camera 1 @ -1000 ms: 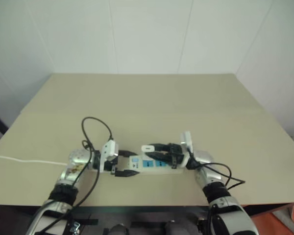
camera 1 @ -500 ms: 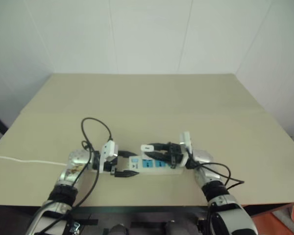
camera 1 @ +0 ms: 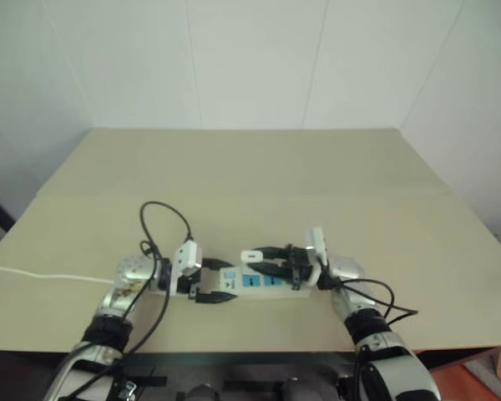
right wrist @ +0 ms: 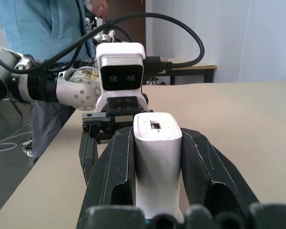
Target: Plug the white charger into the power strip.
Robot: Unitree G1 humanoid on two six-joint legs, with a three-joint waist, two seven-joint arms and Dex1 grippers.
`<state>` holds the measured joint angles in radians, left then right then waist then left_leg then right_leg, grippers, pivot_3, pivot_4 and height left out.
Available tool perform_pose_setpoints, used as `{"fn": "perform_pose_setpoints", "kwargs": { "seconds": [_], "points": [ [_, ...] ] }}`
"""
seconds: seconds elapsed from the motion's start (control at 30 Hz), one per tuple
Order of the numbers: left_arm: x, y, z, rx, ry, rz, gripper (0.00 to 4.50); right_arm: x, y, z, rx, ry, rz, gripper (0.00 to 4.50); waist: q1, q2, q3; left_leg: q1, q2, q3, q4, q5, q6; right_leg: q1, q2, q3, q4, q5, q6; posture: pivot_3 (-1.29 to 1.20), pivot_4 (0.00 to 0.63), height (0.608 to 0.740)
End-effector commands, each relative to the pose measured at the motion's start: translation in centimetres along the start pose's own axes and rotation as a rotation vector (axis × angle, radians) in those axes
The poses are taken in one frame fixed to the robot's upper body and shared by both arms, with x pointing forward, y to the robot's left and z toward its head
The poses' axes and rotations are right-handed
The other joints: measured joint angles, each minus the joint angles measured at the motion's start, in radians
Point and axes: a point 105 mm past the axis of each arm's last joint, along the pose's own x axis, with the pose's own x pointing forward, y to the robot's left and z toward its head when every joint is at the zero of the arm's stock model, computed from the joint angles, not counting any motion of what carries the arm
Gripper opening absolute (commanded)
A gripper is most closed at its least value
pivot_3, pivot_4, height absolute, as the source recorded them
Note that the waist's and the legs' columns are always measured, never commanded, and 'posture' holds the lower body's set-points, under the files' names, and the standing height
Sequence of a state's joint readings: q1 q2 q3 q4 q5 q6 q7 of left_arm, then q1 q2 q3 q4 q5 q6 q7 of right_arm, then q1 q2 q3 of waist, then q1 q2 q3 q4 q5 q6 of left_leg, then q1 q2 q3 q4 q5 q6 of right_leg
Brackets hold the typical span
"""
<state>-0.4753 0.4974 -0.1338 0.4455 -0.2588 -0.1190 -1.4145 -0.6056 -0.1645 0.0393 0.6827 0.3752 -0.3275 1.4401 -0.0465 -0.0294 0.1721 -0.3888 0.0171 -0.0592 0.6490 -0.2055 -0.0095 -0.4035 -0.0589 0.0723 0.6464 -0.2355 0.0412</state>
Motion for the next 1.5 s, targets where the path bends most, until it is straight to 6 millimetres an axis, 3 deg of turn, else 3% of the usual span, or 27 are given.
{"fn": "perform_pose_setpoints", "kwargs": {
  "seconds": [0.03, 0.67, 1.5],
  "points": [
    [-0.5, -0.1, 0.5, 0.033, 0.022, -0.022, 3.24, -1.5, 0.4, -1.9, 0.023, 0.114, -0.002, 1.11, 0.0, 0.0, 0.0, 0.0, 0.0, 0.0, 0.0, 0.0, 0.0, 0.0, 0.0, 0.0, 0.0, 0.0, 0.0, 0.0, 0.15, 0.74],
    [-0.3, -0.3, 0.1, 0.028, 0.019, -0.031, 3.24, -1.0, -0.6, -2.4, 0.049, 0.161, 0.017, 1.11, -0.007, -0.001, -0.001, 0.005, 0.0, 0.0, -0.001, 0.0, 0.0, 0.004, 0.0, 0.0, 0.0, -0.001, 0.0, 0.0, 0.15, 0.74],
    [-0.5, -0.7, -0.5, 0.026, 0.03, -0.031, 3.24, -1.4, 0.6, -5.9, 0.163, 0.325, 0.046, 1.11, -0.022, 0.0, -0.005, 0.019, 0.001, 0.0, -0.006, 0.0, 0.0, 0.016, 0.0, 0.0, -0.002, -0.003, 0.0, 0.0, 0.15, 0.74]
  ]
}}
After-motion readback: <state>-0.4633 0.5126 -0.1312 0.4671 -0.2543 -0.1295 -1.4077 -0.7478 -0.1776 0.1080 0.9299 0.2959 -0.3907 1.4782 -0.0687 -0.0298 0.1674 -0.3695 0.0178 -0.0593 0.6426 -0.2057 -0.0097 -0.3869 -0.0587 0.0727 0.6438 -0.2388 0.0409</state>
